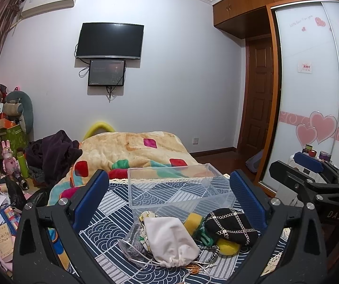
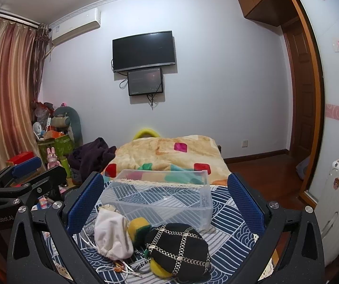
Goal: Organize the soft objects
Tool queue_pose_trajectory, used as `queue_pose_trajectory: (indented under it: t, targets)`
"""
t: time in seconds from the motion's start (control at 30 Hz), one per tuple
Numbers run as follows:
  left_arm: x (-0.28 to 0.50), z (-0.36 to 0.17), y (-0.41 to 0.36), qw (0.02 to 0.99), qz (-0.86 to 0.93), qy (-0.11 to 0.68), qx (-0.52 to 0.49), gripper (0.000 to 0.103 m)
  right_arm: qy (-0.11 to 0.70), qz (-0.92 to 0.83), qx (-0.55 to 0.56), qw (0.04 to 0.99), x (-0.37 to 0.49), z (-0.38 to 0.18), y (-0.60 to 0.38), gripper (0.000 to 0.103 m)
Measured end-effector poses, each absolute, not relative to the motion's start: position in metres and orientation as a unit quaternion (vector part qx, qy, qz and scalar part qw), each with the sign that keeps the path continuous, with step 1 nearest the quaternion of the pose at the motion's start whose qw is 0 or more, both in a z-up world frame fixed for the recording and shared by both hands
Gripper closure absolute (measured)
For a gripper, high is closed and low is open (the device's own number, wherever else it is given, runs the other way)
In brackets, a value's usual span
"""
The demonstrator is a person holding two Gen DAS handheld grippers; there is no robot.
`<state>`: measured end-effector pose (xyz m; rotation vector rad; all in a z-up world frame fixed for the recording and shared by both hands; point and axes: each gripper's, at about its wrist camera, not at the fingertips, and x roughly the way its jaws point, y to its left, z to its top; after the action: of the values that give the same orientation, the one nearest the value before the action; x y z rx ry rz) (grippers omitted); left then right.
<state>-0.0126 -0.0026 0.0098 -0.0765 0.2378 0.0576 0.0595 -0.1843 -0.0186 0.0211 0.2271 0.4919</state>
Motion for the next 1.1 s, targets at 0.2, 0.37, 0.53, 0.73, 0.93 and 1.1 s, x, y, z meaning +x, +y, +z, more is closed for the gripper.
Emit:
queue_pose_trajectory:
  t: [0.2, 0.37, 0.53, 0.73, 0.93, 1.1]
  targets:
    - [-0.013, 0.010, -0.003, 0.992, 0.028, 0.117, -0.038, 0.000, 0.111, 0.243, 0.012, 0.964, 0.059, -0.018, -0.184, 0.000]
    - [-0.014, 0.011, -0.005, 0.992, 0.026, 0.114, -0.037, 0.000, 0.111, 0.243, 0.012, 0.964, 0.059, -0.018, -0.183, 0.000]
    - [-0.016, 0.011, -0.005, 0.993, 0.024, 0.113, -0.038, 0.000, 0.111, 0.244, 0.012, 0.963, 0.059, -0.018, -0.184, 0.000]
    - [-0.015, 0.010, -0.005, 0.992, 0.023, 0.115, -0.039, 0.000, 0.111, 0.244, 0.014, 0.963, 0.060, -0.018, -0.185, 0.000]
    - [-0.013, 0.004, -0.004, 0.991, 0.016, 0.124, -0.041, 0.000, 0.101, 0.219, 0.018, 0.970, 0.058, -0.016, -0.188, 0.000]
    - [-0.001, -0.011, 0.002, 0.986, 0.009, 0.157, -0.048, 0.000, 0.106, 0.212, 0.021, 0.971, 0.063, -0.020, -0.193, 0.000]
